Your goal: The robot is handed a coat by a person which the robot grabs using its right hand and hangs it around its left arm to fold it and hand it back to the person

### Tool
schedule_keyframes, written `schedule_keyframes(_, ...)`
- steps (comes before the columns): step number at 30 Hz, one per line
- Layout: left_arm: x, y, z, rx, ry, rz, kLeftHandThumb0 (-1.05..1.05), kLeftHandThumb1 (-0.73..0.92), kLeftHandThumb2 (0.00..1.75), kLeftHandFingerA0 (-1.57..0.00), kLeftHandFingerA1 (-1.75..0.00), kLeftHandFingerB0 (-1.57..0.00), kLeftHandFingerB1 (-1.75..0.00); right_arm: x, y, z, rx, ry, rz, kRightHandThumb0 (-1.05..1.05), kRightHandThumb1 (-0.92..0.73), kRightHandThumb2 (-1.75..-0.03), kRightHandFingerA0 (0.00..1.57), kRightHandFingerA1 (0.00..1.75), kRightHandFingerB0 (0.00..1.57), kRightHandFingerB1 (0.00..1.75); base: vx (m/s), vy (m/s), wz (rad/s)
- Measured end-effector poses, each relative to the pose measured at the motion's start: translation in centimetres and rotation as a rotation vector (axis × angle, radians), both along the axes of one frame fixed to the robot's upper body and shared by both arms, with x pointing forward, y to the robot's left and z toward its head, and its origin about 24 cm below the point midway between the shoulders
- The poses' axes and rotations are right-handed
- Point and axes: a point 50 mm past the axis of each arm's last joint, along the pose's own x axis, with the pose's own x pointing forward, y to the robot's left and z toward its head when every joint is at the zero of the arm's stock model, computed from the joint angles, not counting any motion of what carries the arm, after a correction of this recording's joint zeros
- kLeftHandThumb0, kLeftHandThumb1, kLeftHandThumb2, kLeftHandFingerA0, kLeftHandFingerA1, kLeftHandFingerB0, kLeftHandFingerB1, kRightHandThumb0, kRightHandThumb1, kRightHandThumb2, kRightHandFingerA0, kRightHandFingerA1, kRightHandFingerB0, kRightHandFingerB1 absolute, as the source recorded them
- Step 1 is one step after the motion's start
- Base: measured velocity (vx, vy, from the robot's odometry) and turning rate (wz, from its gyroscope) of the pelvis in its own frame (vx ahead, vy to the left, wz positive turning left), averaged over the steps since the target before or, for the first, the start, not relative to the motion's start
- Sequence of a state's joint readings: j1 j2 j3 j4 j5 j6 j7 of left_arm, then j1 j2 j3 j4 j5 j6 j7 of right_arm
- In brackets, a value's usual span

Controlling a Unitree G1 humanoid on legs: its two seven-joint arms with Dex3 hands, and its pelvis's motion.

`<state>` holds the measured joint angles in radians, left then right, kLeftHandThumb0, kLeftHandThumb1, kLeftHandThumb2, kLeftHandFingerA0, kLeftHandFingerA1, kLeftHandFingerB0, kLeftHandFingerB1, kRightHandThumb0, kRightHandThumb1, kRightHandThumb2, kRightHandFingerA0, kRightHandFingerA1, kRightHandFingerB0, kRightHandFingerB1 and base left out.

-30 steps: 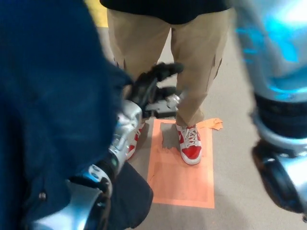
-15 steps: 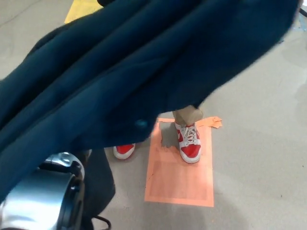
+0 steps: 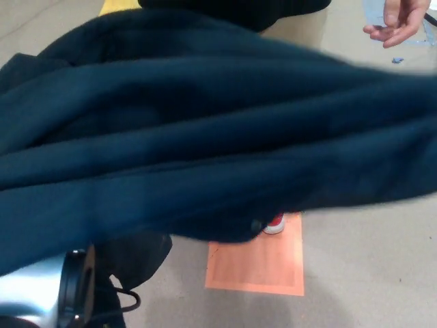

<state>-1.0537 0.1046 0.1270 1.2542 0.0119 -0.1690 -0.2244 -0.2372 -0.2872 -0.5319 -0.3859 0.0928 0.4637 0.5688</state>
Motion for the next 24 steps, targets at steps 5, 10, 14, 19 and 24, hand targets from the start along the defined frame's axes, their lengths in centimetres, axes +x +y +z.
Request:
schedule_keyframes(5, 0.0, 0.4, 0.1, -0.005, -0.002, 0.004, -0.87, 0.76, 1.07, -0.02, -0.29, -0.15, -0.31, -0.5, 1.0, -7.3, -0.057, 0.297, 0.065, -0.87, -0.54, -0.89, 0.00, 0.03, 0.00, 0.00, 0.00, 0.000, 0.00)
schedule_keyframes(10, 0.0, 0.5, 0.1, -0.003, -0.002, 0.000, -0.88, 0.77, 1.09, 0.00, -0.23, -0.14, -0.28, -0.9, 1.4, -13.1, -0.189, 0.594, 0.178, -0.86, -0.53, -0.86, 0.00, 0.00, 0.00, 0.01, 0.00, 0.000, 0.00)
schedule_keyframes(14, 0.0, 1.1, 0.3, 0.000, -0.005, 0.008, -0.85, 0.75, 1.08, 0.00, -0.24, -0.16, -0.29, -1.8, 0.1, -16.7, -0.283, 0.790, 0.213, -0.97, -0.61, -0.61, 0.00, 0.00, 0.00, 0.00, 0.00, 0.000, 0.00)
schedule_keyframes(19, 0.0, 1.9, 0.8, 0.002, -0.013, 0.016, -0.84, 0.75, 1.08, -0.04, -0.25, -0.10, -0.28, -2.8, -2.6, -18.9, -0.288, 0.954, 0.226, -0.91, -0.50, -0.87, 0.00, 0.00, 0.00, 0.00, 0.00, 0.000, 0.00)
schedule_keyframes(24, 0.1, 2.1, 1.1, 0.004, -0.021, 0.015, -0.86, 0.72, 1.06, -0.06, -0.27, -0.11, -0.32, -2.9, -5.0, -18.9, -0.183, 1.010, 0.206, -0.78, -0.46, -0.84, 0.00, 0.00, 0.09, 0.19, 0.00, 0.000, 0.00)
